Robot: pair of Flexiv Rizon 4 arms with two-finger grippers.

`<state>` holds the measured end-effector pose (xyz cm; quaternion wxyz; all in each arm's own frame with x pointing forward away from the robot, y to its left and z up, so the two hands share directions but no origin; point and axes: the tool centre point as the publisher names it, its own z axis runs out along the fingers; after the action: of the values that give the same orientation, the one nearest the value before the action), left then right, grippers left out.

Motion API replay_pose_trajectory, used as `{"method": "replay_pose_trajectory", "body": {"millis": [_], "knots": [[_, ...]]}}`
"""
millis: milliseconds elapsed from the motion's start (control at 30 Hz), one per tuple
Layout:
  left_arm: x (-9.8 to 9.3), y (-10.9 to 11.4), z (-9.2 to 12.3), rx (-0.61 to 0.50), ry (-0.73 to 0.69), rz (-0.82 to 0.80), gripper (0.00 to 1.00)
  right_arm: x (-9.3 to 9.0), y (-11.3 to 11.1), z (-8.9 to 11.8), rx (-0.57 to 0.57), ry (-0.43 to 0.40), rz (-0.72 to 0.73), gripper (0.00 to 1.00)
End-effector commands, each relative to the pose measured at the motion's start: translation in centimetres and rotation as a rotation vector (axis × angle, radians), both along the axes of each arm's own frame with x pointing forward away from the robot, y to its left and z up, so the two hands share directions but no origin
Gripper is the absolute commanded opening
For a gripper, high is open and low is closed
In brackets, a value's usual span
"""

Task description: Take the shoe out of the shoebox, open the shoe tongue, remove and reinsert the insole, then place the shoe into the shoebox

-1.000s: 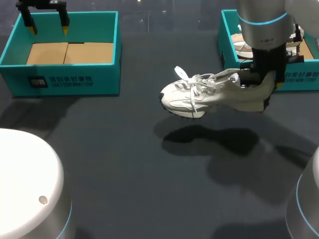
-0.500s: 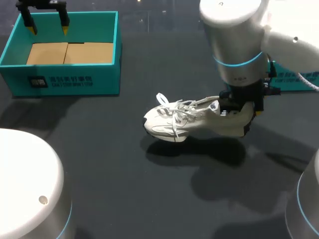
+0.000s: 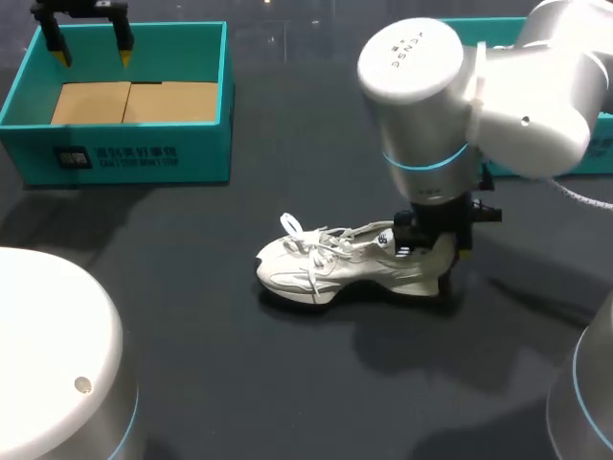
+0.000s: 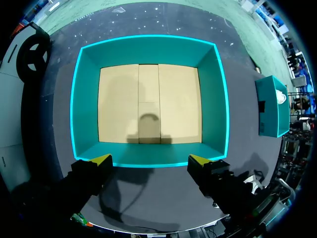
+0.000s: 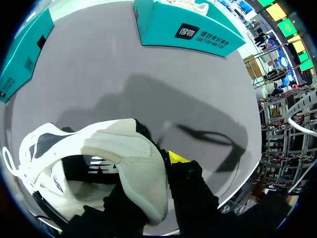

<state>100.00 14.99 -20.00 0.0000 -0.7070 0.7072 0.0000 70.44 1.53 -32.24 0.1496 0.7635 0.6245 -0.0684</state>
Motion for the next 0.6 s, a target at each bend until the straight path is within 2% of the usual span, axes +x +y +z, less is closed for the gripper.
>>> {"method": "replay_pose_trajectory", "body": {"millis": [33,333,600], "knots": [[0.0,0.0,0.0,0.0,0.0,0.0,1.0,0.4,0.8,-1.7,-0.008,0.007,-0.008,0.0],[0.0,0.0,0.0,0.0,0.0,0.0,1.0,1.3,0.7,-3.6,0.014,0.02,-0.025,0.0],[0.0,0.0,0.0,0.0,0.0,0.0,1.0,1.1,0.6,-4.8,0.019,0.053,-0.032,0.0]]}}
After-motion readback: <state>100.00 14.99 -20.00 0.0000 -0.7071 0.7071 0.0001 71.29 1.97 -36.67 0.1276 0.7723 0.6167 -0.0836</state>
